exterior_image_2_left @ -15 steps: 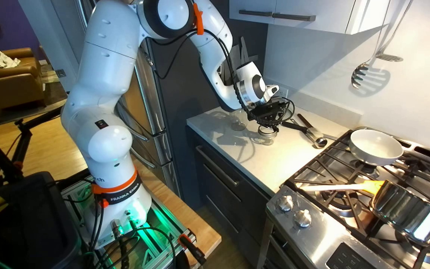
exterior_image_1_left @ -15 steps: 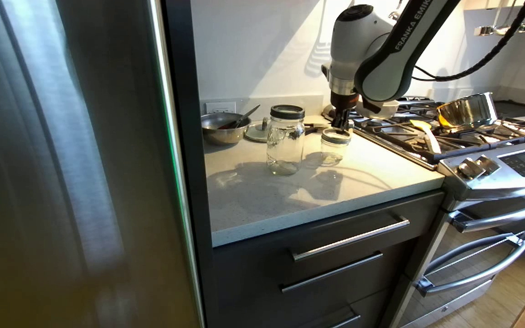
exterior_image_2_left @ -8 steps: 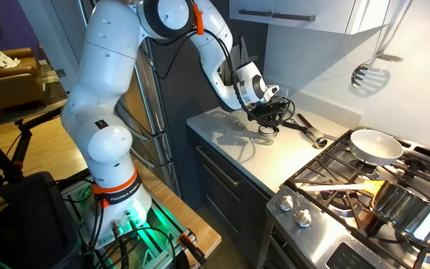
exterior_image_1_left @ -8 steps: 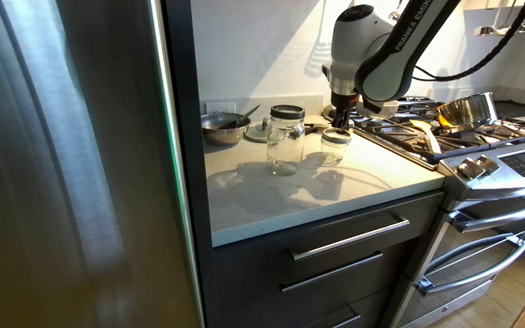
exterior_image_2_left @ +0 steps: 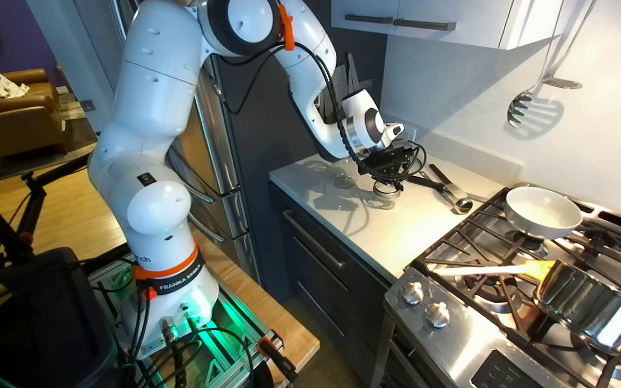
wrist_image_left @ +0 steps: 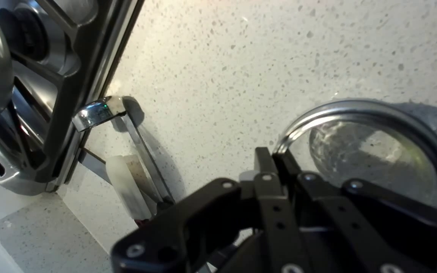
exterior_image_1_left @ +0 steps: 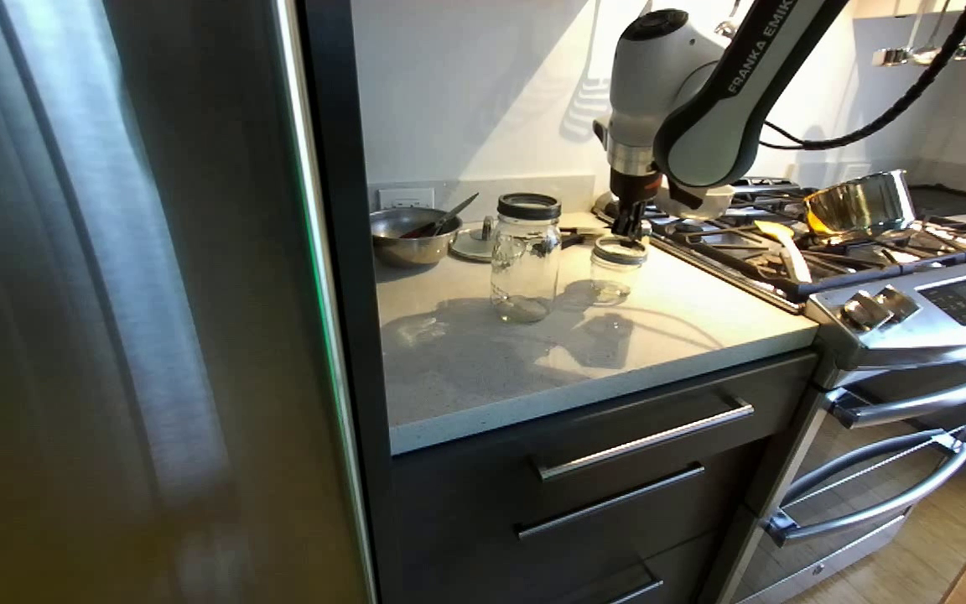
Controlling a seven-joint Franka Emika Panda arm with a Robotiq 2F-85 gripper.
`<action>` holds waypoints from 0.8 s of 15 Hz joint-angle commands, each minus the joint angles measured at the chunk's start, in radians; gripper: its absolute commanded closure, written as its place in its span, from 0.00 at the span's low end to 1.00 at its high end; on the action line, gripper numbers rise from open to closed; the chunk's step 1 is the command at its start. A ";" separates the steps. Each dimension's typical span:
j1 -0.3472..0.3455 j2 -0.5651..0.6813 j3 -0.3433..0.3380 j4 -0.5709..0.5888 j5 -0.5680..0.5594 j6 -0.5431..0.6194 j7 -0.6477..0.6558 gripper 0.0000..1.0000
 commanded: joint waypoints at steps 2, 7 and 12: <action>0.002 0.028 -0.013 0.012 -0.010 0.003 0.013 0.98; 0.003 0.032 -0.015 0.013 -0.012 0.004 0.014 0.98; -0.024 0.030 0.008 0.009 0.010 0.008 -0.001 0.98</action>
